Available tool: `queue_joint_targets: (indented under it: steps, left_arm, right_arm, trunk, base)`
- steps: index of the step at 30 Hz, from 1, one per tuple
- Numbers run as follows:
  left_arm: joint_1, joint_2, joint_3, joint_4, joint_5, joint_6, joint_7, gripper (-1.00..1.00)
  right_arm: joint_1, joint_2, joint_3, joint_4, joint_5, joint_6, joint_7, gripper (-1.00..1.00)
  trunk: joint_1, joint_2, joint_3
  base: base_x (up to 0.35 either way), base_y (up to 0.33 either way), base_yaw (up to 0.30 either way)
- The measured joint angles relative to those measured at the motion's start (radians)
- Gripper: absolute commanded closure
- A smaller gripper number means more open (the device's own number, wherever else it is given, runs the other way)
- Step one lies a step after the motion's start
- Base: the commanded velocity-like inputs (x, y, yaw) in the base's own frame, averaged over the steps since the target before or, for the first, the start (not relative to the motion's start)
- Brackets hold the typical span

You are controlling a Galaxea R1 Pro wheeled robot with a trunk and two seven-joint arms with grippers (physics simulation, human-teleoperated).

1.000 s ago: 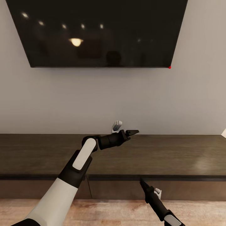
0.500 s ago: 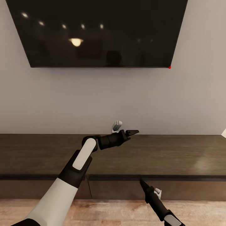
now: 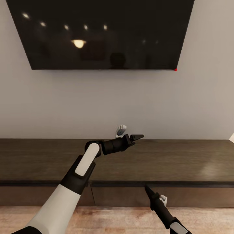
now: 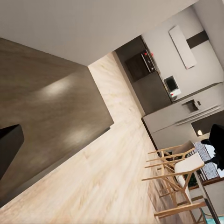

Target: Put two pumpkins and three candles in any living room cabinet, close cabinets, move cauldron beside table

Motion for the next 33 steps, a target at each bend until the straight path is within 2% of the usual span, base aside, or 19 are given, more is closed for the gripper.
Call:
queue_joint_targets:
  steps: [18, 23, 33]
  left_arm:
    - [0.0, 0.0, -0.001, 0.0, 0.0, 0.001, 0.0, -1.0]
    - [0.0, 0.0, -0.001, 0.0, 0.001, 0.001, 0.0, -1.0]
    - [0.0, 0.0, 0.0, 0.0, 0.0, 0.0, 0.0, -1.0]
  right_arm:
    - [0.0, 0.0, 0.001, -0.001, 0.0, -0.001, 0.01, 1.0]
    - [0.0, 0.0, 0.001, 0.0, 0.007, -0.008, 0.006, 1.0]
    - [0.0, 0.0, 0.001, 0.0, 0.007, -0.007, 0.006, 1.0]
  trunk:
    - [0.0, 0.0, 0.0]
    - [-0.002, 0.001, 0.019]
    - [-0.002, 0.001, 0.019]
  base:
    - [0.0, 0.0, 0.0]
    - [0.0, 0.0, 0.0]
    - [0.0, 0.0, 0.0]
